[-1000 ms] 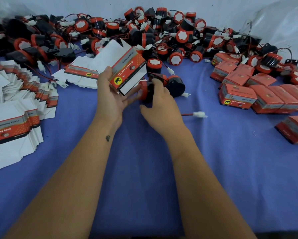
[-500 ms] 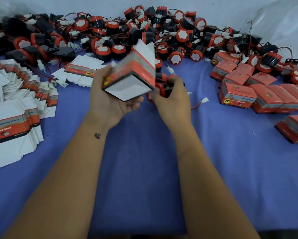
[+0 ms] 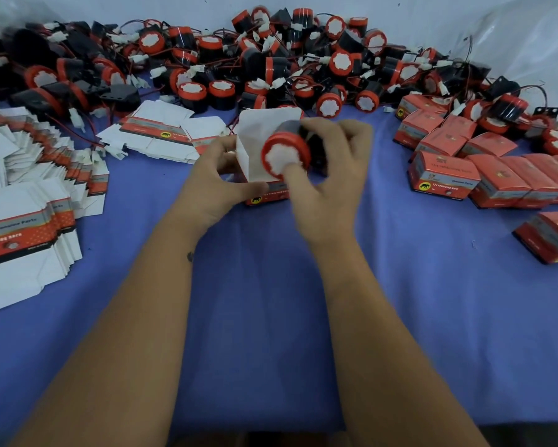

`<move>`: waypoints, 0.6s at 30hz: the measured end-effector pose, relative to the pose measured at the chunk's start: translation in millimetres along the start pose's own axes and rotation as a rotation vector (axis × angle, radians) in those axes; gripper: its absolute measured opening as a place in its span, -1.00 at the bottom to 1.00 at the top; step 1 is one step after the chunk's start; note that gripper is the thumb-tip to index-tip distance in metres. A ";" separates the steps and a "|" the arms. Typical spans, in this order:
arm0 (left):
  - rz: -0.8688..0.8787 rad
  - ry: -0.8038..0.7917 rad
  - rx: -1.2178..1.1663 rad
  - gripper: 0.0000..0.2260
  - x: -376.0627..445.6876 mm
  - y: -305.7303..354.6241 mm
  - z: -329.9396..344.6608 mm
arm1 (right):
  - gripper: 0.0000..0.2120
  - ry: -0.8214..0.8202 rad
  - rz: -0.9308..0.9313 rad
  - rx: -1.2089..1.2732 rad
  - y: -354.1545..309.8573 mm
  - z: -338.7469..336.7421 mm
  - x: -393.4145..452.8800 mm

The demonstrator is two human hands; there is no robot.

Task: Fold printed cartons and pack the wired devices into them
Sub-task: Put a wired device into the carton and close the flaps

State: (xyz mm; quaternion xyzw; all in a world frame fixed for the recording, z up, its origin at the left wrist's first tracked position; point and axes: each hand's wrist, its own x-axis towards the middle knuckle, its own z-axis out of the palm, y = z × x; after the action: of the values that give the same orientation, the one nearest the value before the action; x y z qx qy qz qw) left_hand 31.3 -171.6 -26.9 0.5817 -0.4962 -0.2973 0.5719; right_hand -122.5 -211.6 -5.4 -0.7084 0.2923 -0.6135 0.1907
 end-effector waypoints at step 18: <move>-0.023 -0.067 0.001 -0.34 -2.3 4.9 5.9 | -0.78 -0.336 -0.091 -0.654 6.1 2.5 -0.6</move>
State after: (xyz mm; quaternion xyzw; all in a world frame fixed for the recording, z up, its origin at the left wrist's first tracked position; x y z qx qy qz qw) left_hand 24.0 -171.0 -23.7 0.5775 -0.5084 -0.3228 0.5513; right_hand -121.2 -216.0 -10.1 -0.8350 0.4055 -0.3709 -0.0280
